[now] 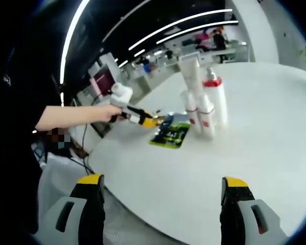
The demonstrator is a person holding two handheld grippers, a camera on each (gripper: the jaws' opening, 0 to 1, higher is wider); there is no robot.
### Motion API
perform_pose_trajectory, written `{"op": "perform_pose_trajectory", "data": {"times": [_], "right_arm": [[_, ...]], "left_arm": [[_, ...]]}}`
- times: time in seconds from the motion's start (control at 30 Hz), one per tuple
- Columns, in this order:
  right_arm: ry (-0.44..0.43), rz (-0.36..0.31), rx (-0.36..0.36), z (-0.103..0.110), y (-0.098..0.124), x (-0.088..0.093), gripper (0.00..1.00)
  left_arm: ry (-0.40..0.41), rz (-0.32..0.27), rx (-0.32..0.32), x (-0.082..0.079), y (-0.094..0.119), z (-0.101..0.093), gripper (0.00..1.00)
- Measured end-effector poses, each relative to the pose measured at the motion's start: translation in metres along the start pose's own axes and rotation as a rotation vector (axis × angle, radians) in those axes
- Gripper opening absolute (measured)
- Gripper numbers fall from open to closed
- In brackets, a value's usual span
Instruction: Arrange the skincare products in the storage area until every visible bottle or jar stands upright without overlapping.
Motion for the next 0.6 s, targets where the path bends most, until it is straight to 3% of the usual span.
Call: {"op": "perform_pose_trajectory", "data": {"times": [0.17,0.33,0.6], "right_arm": [[-0.001,0.003,-0.001,0.0,0.0,0.001,0.98],[-0.004,0.009,-0.001,0.0,-0.001,0.001,0.98],[-0.014,0.013,0.0,-0.001,-0.001,0.002,0.98]], "left_arm": [[0.025,-0.007,-0.06,-0.011,0.001,0.026,0.43],[0.041,0.119,-0.071,-0.01,-0.009,0.048,0.46],[0.009,0.205,-0.075,-0.02,-0.026,0.06,0.49]]}}
Point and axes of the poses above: the point that each gripper's makers call its tool centre point, and the gripper's own axes: y roughly backward along the fingers, z roughly to its left, x roughly out of its underside, the point moved 2 cm from there along y, roughly backward along the fingers, and after that the axes turned 1 degree about -x, right-handed, at the moved point
